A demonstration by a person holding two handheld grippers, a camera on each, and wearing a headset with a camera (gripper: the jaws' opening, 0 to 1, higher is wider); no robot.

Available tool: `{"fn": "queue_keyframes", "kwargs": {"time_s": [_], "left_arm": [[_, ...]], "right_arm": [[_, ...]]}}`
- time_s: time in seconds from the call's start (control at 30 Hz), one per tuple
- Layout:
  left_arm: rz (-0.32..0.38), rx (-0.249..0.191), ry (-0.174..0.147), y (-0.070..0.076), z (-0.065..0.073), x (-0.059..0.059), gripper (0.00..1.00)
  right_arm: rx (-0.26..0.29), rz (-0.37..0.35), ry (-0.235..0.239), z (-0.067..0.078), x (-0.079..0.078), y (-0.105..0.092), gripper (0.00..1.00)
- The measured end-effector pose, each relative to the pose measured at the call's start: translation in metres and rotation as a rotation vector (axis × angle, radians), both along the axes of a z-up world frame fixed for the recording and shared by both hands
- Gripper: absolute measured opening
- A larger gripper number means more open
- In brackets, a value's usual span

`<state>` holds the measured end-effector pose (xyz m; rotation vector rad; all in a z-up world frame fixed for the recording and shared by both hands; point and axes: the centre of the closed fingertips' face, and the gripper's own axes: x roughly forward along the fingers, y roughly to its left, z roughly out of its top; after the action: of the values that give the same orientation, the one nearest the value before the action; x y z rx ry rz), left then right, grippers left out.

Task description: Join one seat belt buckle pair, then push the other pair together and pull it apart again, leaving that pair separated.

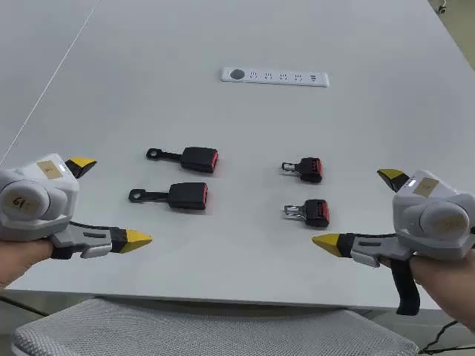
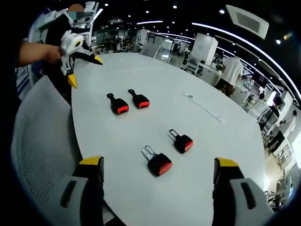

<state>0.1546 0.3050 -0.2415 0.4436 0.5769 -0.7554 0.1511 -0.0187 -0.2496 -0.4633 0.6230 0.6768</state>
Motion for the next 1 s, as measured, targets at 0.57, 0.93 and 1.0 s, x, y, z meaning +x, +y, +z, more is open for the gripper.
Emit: {"fn": "queue_keyframes", "kwargs": {"time_s": [0.57, 0.93, 1.0], "left_arm": [[0.003, -0.004, -0.02, -0.001, 0.004, 0.001, 1.0], [-0.001, 0.029, -0.018, 0.007, 0.002, 0.0, 1.0], [-0.002, 0.034, -0.019, 0.008, 0.001, 0.0, 1.0]], "right_arm": [[0.009, 0.01, -0.007, 0.005, -0.001, 0.007, 0.96], [0.003, 0.018, -0.015, 0.009, 0.002, 0.009, 0.94], [0.003, 0.019, -0.015, 0.009, 0.002, 0.009, 0.94]]}}
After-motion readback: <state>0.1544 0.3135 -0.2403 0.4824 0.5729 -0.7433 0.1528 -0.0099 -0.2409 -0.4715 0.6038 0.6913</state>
